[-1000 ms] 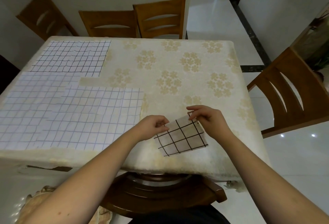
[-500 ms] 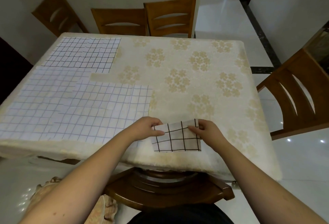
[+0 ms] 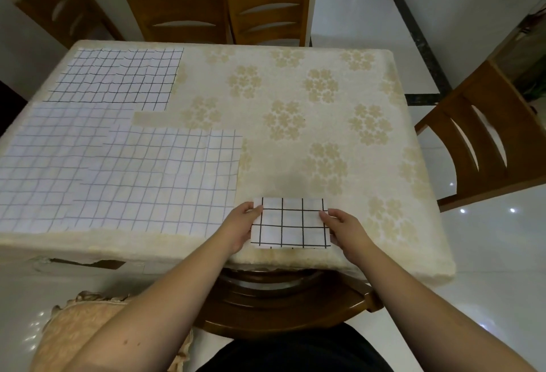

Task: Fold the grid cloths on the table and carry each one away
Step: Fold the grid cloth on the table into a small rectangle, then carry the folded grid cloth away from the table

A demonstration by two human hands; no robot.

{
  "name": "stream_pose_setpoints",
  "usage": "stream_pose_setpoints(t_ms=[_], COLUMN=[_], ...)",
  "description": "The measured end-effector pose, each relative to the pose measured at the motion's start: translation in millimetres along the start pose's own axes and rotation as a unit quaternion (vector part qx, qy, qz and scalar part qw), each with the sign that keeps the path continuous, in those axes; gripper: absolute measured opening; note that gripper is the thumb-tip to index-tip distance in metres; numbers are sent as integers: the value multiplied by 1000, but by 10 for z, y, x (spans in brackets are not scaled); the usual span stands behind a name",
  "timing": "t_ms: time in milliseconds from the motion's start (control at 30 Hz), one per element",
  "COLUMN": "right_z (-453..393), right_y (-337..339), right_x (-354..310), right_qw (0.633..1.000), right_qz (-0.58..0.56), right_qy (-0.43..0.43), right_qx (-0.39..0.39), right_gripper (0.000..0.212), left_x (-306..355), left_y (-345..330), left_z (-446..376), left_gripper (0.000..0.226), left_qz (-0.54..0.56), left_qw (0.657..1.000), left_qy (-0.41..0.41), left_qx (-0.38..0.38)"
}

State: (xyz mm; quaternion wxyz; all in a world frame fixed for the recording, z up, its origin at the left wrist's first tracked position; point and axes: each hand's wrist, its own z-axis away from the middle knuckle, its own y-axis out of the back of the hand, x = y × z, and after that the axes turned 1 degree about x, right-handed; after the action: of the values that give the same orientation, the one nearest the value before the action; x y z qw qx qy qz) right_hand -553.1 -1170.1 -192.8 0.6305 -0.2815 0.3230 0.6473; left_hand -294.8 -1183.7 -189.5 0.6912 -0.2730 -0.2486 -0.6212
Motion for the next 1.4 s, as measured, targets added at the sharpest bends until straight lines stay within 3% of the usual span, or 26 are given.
stream_pose_setpoints(t_ms=[67, 167, 300, 433, 600, 1033, 1133, 1267, 1333, 1367, 1400], right_z=[-71, -18, 29, 47, 114, 303, 429, 629, 746, 806, 870], right_y=[43, 59, 102, 162, 220, 449, 487, 535, 551, 556, 556], right_x=[98, 59, -22, -69, -169, -127, -64, 17, 57, 78, 98], right_qw=[999, 997, 999, 999, 998, 997, 997, 996, 995, 994, 992], right_qz=[-34, -65, -38, 12, 5, 21, 5, 1, -6, -23, -40], right_qy=[-24, -28, -10, 29, 70, 79, 70, 71, 70, 73, 76], right_qx=[-10, -8, 11, 13, 8, -1, 19, 45, 71, 80, 90], right_gripper=[79, 51, 36, 48, 25, 20, 26, 24, 22, 20, 20], left_x=[26, -20, -12, 75, 119, -13, -33, -58, -50, -45, -34], left_y=[-80, -169, -202, -225, -268, -539, -595, -652, -669, -679, -688], left_z=[83, 92, 131, 237, 356, 632, 635, 635, 661, 679, 689], left_gripper=[55, 78, 25, 17, 5, 9, 31, 38, 31, 11, 8], left_qz=[30, 14, -75, -145, -185, -157, -163, -199, -210, -215, -214], left_qw=[999, 999, 996, 984, 972, 981, 978, 968, 967, 966, 965], left_qy=[21, 24, -29, -104, -143, -101, -119, -143, -143, -143, -152], left_qx=[-9, -27, -29, -5, 33, 54, 45, 49, 29, 21, 10])
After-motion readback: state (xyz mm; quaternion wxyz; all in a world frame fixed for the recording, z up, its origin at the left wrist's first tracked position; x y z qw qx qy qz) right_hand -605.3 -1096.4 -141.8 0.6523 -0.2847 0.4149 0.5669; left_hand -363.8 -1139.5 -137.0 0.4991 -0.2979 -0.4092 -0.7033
